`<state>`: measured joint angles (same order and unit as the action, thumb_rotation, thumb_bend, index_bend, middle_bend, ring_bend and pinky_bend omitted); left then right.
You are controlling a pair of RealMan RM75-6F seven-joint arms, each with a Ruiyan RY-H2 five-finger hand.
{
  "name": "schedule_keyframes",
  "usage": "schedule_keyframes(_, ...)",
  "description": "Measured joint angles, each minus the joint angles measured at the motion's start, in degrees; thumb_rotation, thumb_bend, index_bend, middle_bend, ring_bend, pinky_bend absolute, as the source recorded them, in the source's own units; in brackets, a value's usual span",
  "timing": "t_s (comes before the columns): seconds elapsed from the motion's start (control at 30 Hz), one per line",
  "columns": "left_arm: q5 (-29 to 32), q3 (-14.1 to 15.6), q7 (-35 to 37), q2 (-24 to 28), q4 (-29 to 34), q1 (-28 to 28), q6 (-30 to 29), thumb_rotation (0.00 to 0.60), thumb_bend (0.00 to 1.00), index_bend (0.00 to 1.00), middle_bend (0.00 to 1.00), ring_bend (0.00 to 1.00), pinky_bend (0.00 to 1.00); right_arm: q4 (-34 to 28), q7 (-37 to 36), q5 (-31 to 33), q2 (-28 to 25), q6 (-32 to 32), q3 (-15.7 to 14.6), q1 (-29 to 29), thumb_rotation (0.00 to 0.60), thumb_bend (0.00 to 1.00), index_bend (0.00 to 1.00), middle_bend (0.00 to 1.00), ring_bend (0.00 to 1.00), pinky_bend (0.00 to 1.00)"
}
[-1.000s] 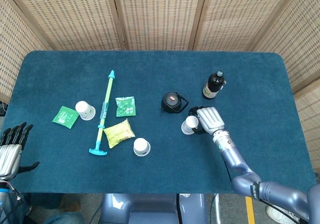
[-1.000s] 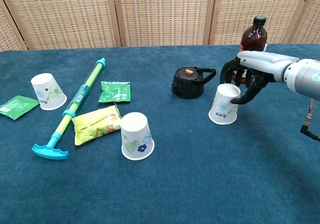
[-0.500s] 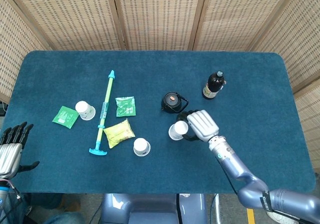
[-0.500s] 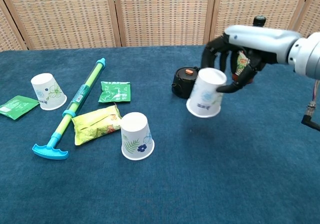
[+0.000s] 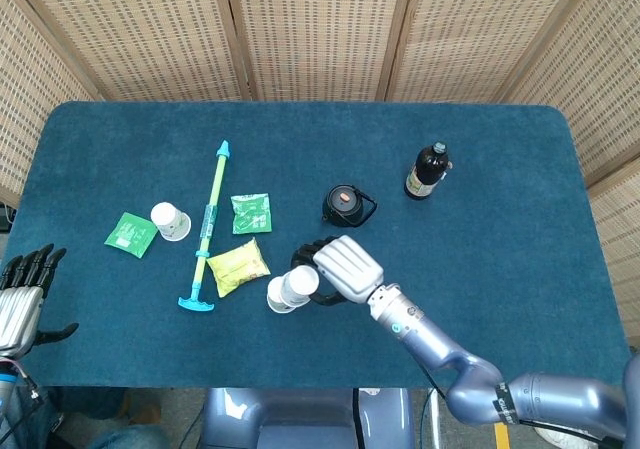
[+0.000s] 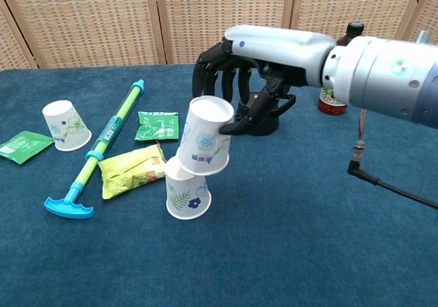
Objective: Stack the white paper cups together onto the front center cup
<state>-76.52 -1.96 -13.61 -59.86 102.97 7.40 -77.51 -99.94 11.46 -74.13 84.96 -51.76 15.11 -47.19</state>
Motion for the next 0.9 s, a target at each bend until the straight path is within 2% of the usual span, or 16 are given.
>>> schedule_keyframes(0.4,-0.3,0.2,1.1,0.4,0.0,0.1,0.2,0.600,0.00,0.00,0.00,0.00,0.00,1.8,7.2,4.9,4.7,-0.8,0.5,-3.4,0.600,0.47,0.49,0.50,0.47,0.52)
schedule_keyframes(0.43,-0.4,0.2,1.2,0.5,0.0,0.1,0.1,0.600,0.00,0.00,0.00,0.00,0.00,2.0,7.7,5.6,5.1,-0.8,0.5,-3.7,0.600,0.44,0.47,0.49,0.46,0.52)
schedule_keyframes(0.47,-0.4,0.2,1.2,0.5,0.0,0.1,0.1,0.600,0.00,0.00,0.00,0.00,0.00,2.2,8.1,6.1,5.4,-0.8,0.5,-3.9,0.600,0.37,0.41,0.46,0.44,0.51)
schedule_keyframes(0.5,-0.4,0.2,1.3,0.5,0.0,0.0,0.0,0.600,0.00,0.00,0.00,0.00,0.00,2.3,8.5,6.6,5.5,-0.8,0.5,-4.1,0.600,0.28,0.32,0.42,0.41,0.48)
schedule_keyframes(0.53,-0.4,0.2,1.3,0.6,0.0,0.0,0.0,0.600,0.00,0.00,0.00,0.00,0.00,2.2,8.8,7.2,5.5,-0.4,0.4,-4.3,0.600,0.14,0.18,0.31,0.32,0.39)
schedule_keyframes(0.57,-0.4,0.2,1.3,0.6,0.0,0.0,0.0,0.600,0.00,0.00,0.00,0.00,0.00,2.1,8.8,7.6,5.4,0.1,0.3,-4.4,0.600,0.07,0.10,0.22,0.24,0.32)
schedule_keyframes(0.6,-0.4,0.3,1.3,0.6,0.0,0.0,0.0,0.600,0.00,0.00,0.00,0.00,0.00,1.9,8.9,8.1,5.1,0.7,0.1,-4.6,0.600,0.00,0.01,0.10,0.12,0.19)
schedule_keyframes(0.63,-0.4,0.3,1.4,0.6,0.0,0.0,0.1,0.600,0.00,0.00,0.00,0.00,0.00,1.4,9.0,9.1,4.5,1.7,0.0,-4.9,0.600,0.00,0.00,0.02,0.05,0.10)
schedule_keyframes(0.67,-0.4,0.3,1.4,0.6,0.0,0.1,0.1,0.600,0.00,0.00,0.00,0.00,0.00,0.9,9.1,10.1,4.0,2.4,0.0,-5.1,0.600,0.00,0.00,0.00,0.01,0.05)
schedule_keyframes(0.77,-0.3,0.3,1.4,0.6,-0.1,0.1,0.2,0.600,0.00,0.00,0.00,0.00,0.00,-0.6,9.2,12.9,2.6,3.1,-0.1,-5.4,0.600,0.00,0.00,0.00,0.00,0.03)
schedule_keyframes(0.9,0.0,0.2,1.4,0.5,-0.2,0.2,0.2,0.600,0.00,0.00,0.00,0.00,0.00,-3.0,9.0,11.2,-0.3,2.3,-0.3,-5.1,0.600,0.00,0.00,0.00,0.00,0.01)
